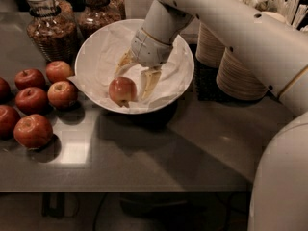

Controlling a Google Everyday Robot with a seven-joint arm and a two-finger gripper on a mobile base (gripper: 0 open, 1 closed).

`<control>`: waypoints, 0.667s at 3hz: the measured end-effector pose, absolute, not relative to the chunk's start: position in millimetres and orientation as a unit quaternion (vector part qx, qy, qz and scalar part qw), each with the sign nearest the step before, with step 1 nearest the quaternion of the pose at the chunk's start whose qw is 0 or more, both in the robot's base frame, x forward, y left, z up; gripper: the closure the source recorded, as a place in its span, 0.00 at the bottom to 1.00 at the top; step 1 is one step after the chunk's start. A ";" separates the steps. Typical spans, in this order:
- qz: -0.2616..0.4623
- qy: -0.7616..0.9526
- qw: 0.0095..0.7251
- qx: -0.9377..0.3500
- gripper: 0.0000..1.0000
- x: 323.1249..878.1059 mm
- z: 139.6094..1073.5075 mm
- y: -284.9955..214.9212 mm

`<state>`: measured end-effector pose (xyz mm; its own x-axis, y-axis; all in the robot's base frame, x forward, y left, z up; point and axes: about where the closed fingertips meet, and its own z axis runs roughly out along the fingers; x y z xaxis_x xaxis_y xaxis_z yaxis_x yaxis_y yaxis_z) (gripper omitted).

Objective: Pick apple from white bowl

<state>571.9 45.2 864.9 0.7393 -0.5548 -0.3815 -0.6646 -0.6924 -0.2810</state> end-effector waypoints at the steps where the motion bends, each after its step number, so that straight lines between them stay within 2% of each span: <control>1: 0.135 0.335 0.204 -0.910 0.66 571.9 864.9 45.2; 2: 0.135 0.335 0.204 -0.910 0.89 571.9 864.9 45.2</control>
Offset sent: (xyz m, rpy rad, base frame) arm 0.0000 0.0000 0.0000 0.0000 0.0000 0.0000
